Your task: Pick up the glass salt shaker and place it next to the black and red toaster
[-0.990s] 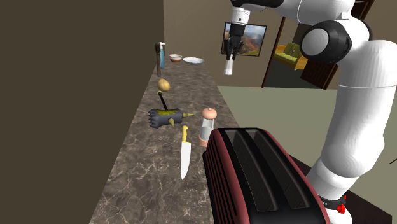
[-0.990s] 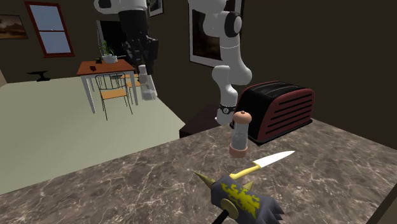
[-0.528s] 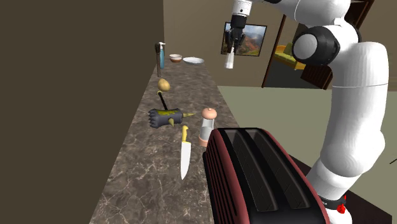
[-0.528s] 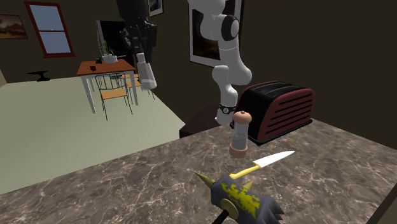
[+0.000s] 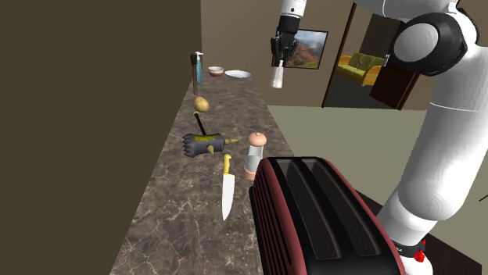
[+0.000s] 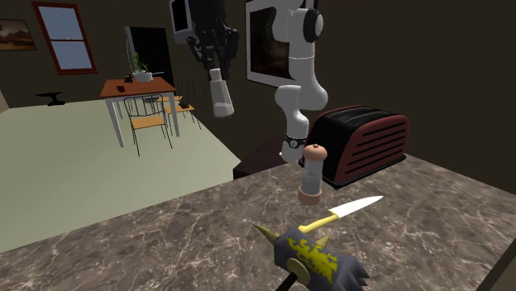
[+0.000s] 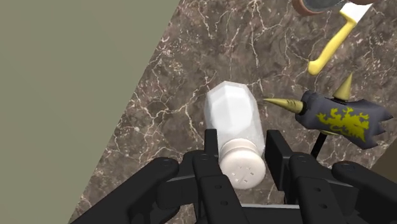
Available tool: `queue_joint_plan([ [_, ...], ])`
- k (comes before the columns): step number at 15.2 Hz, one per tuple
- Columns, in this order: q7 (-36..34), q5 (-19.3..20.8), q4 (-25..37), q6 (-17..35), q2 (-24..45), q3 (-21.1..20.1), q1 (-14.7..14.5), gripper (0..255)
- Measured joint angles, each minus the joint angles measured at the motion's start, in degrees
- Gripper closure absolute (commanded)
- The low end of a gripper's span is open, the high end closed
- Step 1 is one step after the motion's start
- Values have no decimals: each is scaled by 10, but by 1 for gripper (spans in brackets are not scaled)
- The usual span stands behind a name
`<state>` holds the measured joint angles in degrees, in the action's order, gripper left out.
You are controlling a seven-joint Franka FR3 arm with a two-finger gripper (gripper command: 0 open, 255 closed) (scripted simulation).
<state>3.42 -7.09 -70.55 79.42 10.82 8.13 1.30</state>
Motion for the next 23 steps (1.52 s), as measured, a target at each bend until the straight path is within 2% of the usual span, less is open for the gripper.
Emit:
queue_joint_plan([
  [4,-50,10,-92,29,-69,-22,-34,255],
  [11,-141,14,-181,58,-139,-68,-82,255],
  [23,-299,3,-250,85,-196,-157,-153,255],
])
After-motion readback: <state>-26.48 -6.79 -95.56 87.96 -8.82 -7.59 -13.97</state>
